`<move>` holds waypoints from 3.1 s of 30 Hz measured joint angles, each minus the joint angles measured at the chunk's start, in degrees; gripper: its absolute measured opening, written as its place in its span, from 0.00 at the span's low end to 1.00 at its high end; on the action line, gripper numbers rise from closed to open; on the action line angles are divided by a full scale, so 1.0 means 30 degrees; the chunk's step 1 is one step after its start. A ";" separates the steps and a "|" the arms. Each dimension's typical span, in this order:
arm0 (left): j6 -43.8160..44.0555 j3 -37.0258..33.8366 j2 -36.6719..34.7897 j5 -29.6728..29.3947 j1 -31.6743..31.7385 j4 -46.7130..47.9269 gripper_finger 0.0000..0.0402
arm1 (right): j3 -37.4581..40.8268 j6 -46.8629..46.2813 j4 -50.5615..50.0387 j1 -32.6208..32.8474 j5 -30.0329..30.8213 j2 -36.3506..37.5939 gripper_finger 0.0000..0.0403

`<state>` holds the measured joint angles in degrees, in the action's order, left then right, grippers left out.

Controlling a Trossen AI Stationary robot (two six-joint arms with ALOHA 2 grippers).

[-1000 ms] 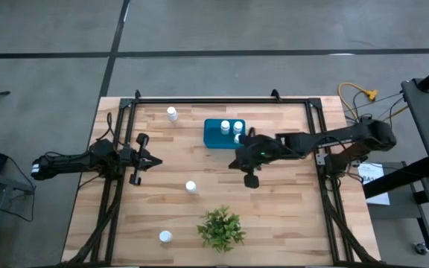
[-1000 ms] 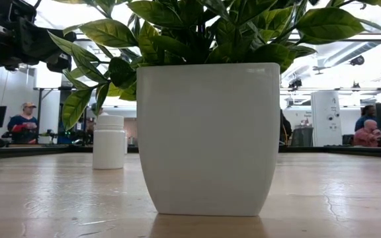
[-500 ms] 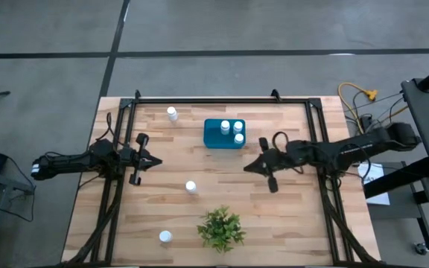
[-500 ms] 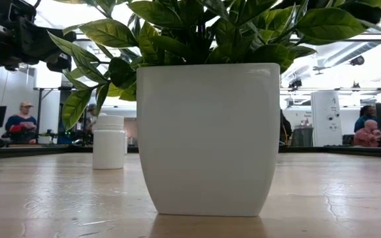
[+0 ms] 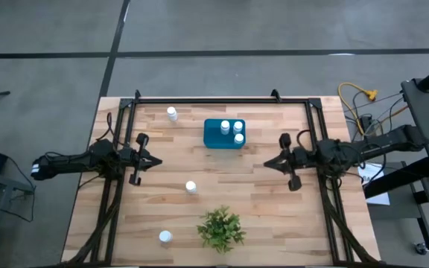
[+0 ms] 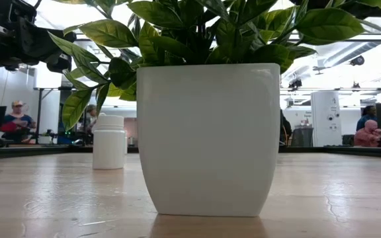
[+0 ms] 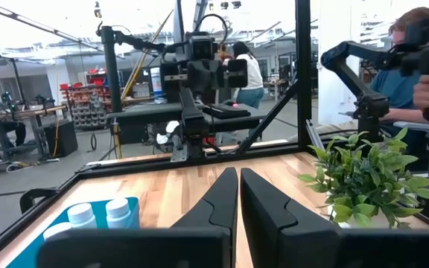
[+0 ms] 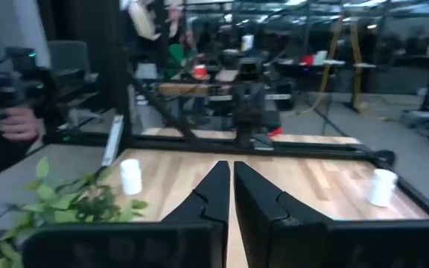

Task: Pick and place pill bottles into a basket
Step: Put the white pill bottle into the blue bin

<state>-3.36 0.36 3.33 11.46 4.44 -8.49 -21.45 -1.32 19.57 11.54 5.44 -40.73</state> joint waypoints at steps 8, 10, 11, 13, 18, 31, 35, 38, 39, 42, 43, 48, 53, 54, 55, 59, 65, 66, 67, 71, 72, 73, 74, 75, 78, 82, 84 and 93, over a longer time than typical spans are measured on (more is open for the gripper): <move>0.0000 0.0000 0.0124 0.0006 -0.0003 0.0020 0.00 | 0.1061 0.0643 -0.2457 0.0109 0.0799 0.2752 0.03; -0.0004 0.0000 0.0259 0.0007 0.0000 0.0015 0.00 | 0.1330 0.0959 -0.2462 0.0105 0.1734 0.3168 0.03; 0.0000 0.0000 0.0305 0.0007 0.0004 0.0043 0.00 | 0.1468 0.1015 -0.2456 0.0099 0.2386 0.3366 0.03; 0.0000 0.0000 0.0388 0.0007 -0.0003 0.0007 0.00 | 0.1804 0.1200 -0.2451 0.0061 0.3725 0.3700 0.03; -0.0007 0.0000 0.0587 0.0007 0.0004 0.0013 0.00 | 0.2617 0.1581 -0.2424 0.0068 0.4346 0.4705 0.03; -0.0007 0.0000 0.0627 0.0010 0.0000 0.0007 0.00 | 0.4313 0.3019 -0.1519 0.0061 0.4161 0.9195 0.03; -0.0007 0.0000 0.0626 0.0007 -0.0003 0.0007 0.00 | 0.4721 0.2698 -0.2192 0.0061 0.4018 1.0451 0.03; -0.0007 0.0000 0.0648 0.0007 0.0003 0.0007 0.00 | 0.5067 0.2246 -0.2434 0.0061 0.3301 1.1286 0.03; -0.0007 0.0000 0.0648 0.0007 -0.0003 0.0004 0.00 | 0.5169 0.2000 -0.2505 0.0061 0.2931 1.1536 0.03; -0.0007 0.0000 0.0639 0.0007 0.0002 0.0005 0.00 | 0.5382 0.1580 -0.2525 0.0061 0.2140 1.2178 0.03; -0.0007 0.0000 0.0633 0.0007 0.0001 0.0007 0.00 | 0.5405 0.1480 -0.2524 0.0061 0.2017 1.2339 0.03; -0.0007 0.0000 0.0741 0.0007 0.0003 0.0007 0.00 | 0.5863 0.1319 -0.2521 0.0065 0.0975 1.3131 0.03; -0.0007 0.0000 0.0755 0.0007 -0.0002 0.0013 0.00 | 0.6717 0.0818 -0.2427 0.0068 0.0212 1.3570 0.03; -0.0008 0.0000 0.0749 0.0007 -0.0003 0.0000 0.00 | 0.6737 0.0681 -0.2464 0.0068 0.0074 1.3517 0.03; -0.0011 0.0000 0.0743 0.0007 0.0000 -0.0007 0.00 | 0.6737 0.0614 -0.2405 0.0068 0.0020 1.3458 0.03; -0.0013 0.0000 0.0755 0.0007 0.0002 -0.0007 0.00 | 0.6744 0.0431 -0.2462 0.0066 -0.0979 1.3453 0.03; -0.0007 0.0000 0.0750 0.0007 0.0003 -0.0001 0.00 | 0.6828 -0.0033 -0.2443 0.0068 -0.2401 1.3437 0.03; -0.0007 0.0000 0.0744 0.0007 0.0000 -0.0007 0.00 | 0.6881 -0.0135 -0.2437 0.0068 -0.2342 1.3441 0.03; -0.0008 0.0000 0.0757 0.0007 0.0003 -0.0007 0.00 | 0.6957 -0.0181 -0.2440 0.0068 -0.2273 1.3448 0.03; -0.0008 0.0000 0.0721 0.0007 0.0003 -0.0022 0.00 | 0.6977 0.0014 -0.2449 0.0067 -0.1803 1.3439 0.03; -0.0008 0.0000 0.0721 0.0007 0.0003 -0.0015 0.00 | 0.6977 0.0062 -0.2462 0.0068 -0.1808 1.3463 0.03; -0.0010 0.0000 0.0721 0.0007 -0.0001 -0.0019 0.00 | 0.6977 0.0151 -0.2458 0.0068 -0.1803 1.3470 0.03; -0.0007 0.0000 0.0721 0.0007 0.0002 -0.0022 0.00 | 0.6977 0.0346 -0.2462 0.0068 -0.1772 1.3470 0.03; -0.0007 0.0000 0.0721 0.0007 0.0002 -0.0019 0.00 | 0.6977 0.0546 -0.2454 0.0068 -0.1767 1.3449 0.03; -0.0007 0.0000 0.0750 0.0007 0.0004 -0.0022 0.00 | 0.6977 0.1071 -0.2516 0.0068 -0.1760 1.3397 0.03; -0.0010 0.0000 0.0750 0.0007 0.0004 -0.0022 0.00 | 0.6977 0.0753 -0.3653 0.0068 -0.1760 1.3403 0.03; -0.0007 0.0000 0.0750 0.0003 0.0004 -0.0018 0.00 | 0.6977 0.0026 -0.4405 0.0068 -0.1760 1.3340 0.03; -0.0577 0.0000 0.0750 -0.1530 0.0004 -0.1019 0.00 | 0.6971 -0.0518 -0.5741 0.0061 -0.1760 1.3309 0.03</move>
<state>-5.09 0.36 5.58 6.87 4.45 -11.55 -0.53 -2.88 2.35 11.73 0.16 -0.80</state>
